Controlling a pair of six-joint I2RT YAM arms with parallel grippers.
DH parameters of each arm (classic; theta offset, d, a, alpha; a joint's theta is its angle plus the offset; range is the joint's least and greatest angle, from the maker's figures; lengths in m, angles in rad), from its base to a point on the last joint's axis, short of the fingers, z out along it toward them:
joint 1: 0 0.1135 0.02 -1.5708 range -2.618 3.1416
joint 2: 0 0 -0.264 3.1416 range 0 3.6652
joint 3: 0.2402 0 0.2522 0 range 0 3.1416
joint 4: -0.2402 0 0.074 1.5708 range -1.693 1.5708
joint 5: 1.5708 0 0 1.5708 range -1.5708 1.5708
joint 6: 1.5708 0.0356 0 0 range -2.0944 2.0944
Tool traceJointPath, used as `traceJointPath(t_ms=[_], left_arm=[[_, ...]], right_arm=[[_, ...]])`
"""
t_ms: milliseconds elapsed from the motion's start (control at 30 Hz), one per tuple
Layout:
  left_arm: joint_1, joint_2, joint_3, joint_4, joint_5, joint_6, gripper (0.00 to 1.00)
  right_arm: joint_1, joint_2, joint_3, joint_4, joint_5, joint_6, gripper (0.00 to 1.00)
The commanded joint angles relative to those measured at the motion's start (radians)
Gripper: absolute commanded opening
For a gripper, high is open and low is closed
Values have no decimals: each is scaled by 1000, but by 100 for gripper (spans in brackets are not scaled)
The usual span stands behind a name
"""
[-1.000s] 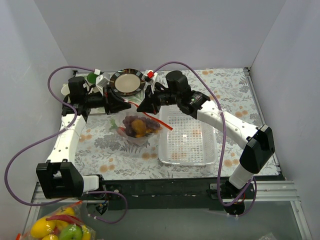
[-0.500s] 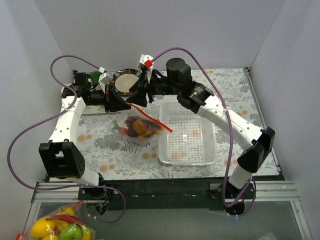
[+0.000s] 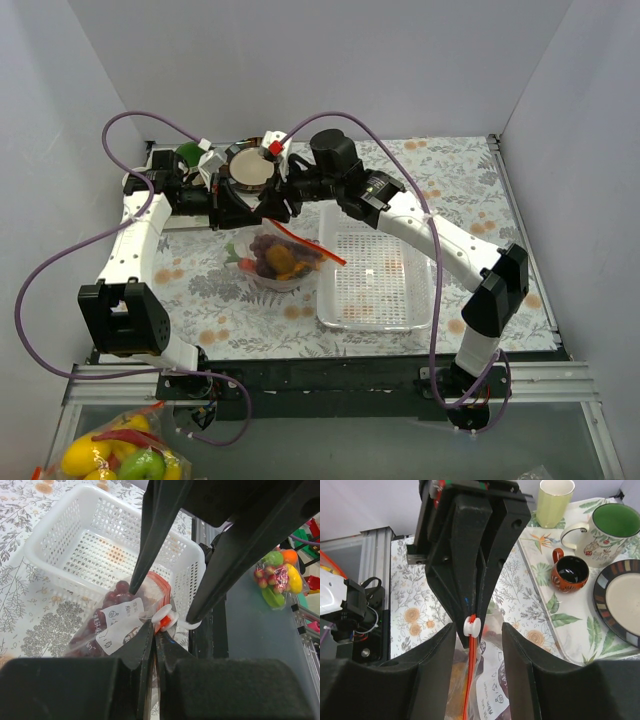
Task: Open the zip-top bag and remove the fake food
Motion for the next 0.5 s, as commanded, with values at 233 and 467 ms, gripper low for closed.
traceJointPath(t_ms=[233,467], left_arm=[[-9,-59,24,-15,30,16,1],[-10,-57,15,-17,25,19,2]], right_arm=[[-2,28,1,31,-44,-6,42],[-2,31,14,25,-62,-1,27]])
